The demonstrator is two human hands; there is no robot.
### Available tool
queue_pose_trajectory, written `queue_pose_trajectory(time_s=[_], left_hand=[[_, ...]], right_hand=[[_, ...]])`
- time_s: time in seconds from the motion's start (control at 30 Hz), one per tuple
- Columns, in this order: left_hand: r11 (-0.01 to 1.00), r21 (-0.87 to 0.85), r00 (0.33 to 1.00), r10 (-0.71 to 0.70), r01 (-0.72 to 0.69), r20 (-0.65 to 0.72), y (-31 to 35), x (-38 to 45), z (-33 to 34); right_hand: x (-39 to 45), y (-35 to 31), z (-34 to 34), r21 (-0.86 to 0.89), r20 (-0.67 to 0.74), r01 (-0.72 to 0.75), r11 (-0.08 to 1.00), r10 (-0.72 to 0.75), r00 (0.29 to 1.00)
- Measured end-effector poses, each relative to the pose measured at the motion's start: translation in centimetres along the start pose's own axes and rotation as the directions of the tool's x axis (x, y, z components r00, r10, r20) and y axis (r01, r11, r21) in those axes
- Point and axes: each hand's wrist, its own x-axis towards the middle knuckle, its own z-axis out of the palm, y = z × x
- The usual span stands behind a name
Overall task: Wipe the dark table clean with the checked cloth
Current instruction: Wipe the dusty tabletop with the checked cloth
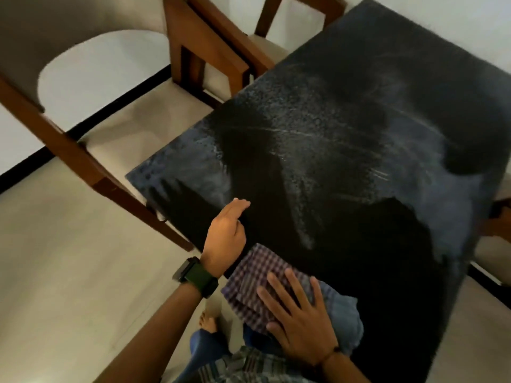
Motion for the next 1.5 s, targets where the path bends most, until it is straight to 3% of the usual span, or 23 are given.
queue_pose_trajectory(time_s=[0.1, 0.3, 0.43, 0.6, 0.7, 0.87, 0.93, 1.0, 1.1, 1.2, 1.27, 1.3, 1.37, 1.43, 1.5], left_hand=[[1.0, -0.021, 0.999, 0.008, -0.007, 0.034, 0.9, 0.6, 1.2], [0.999, -0.047, 0.999, 0.015, -0.014, 0.03, 1.5, 0.9, 1.4], [0.997, -0.012, 0.997, -0.075, 0.075, 0.026, 0.7, 1.0, 2.2], [1.0, 0.009, 0.998, -0.017, 0.017, 0.059, 1.9, 1.9, 3.3], [0.999, -0.003, 0.998, 0.045, -0.045, 0.038, 2.8, 3.0, 3.9], [0.995, -0.006, 0.988, 0.101, -0.101, 0.116, 3.7, 4.7, 4.9], [0.996, 0.021, 0.987, 0.086, -0.09, 0.139, 3.9, 4.9, 5.5], [0.997, 0.023, 0.978, 0.07, -0.076, 0.197, 4.1, 5.0, 6.4], [0.996, 0.053, 0.967, 0.055, -0.071, 0.247, 4.2, 4.7, 7.5], [0.995, 0.063, 0.976, 0.067, -0.082, 0.208, 4.6, 4.3, 8.0], [0.995, 0.051, 0.982, 0.072, -0.082, 0.175, 4.8, 4.1, 7.9], [0.995, 0.048, 0.988, 0.078, -0.085, 0.133, 4.8, 4.2, 7.8], [0.994, 0.043, 0.995, 0.097, -0.098, 0.035, 5.0, 4.7, 7.5], [0.994, 0.041, 0.995, 0.1, -0.099, -0.028, 5.5, 5.5, 7.2], [0.99, 0.051, 0.991, 0.13, -0.128, -0.042, 6.3, 6.2, 6.9]], right_hand=[[1.4, 1.0, -0.5, 0.037, 0.076, -0.058, 0.998, 0.055, 0.996], [11.3, 9.1, -2.1, 0.052, 0.092, -0.362, 0.931, 0.357, 0.93], [18.4, 16.6, -2.9, 0.073, 0.133, -0.474, 0.877, 0.463, 0.876], [21.9, 19.4, -3.4, 0.082, 0.146, -0.554, 0.829, 0.539, 0.829], [19.0, 15.3, -3.4, 0.05, 0.173, -0.489, 0.871, 0.474, 0.863], [7.0, 5.4, -2.1, 0.113, 0.139, -0.209, 0.971, 0.193, 0.971], [4.1, 6.0, -1.5, 0.136, 0.159, -0.172, 0.976, 0.15, 0.976], [4.4, 9.9, -1.4, 0.103, 0.111, -0.231, 0.967, 0.219, 0.969], [7.4, 18.0, -1.6, 0.085, 0.076, -0.471, 0.878, 0.466, 0.882], [10.6, 26.3, -2.2, 0.119, 0.134, -0.73, 0.673, 0.717, 0.684], [13.6, 29.1, -2.9, 0.135, 0.165, -0.813, 0.567, 0.796, 0.582], [15.5, 29.3, -3.2, 0.137, 0.17, -0.816, 0.562, 0.798, 0.578], [19.0, 26.8, -3.5, 0.143, 0.154, -0.741, 0.656, 0.725, 0.671], [21.3, 21.2, -3.5, 0.144, 0.145, -0.579, 0.803, 0.561, 0.815], [21.7, 14.7, -3.5, 0.164, 0.163, -0.395, 0.904, 0.371, 0.914]])
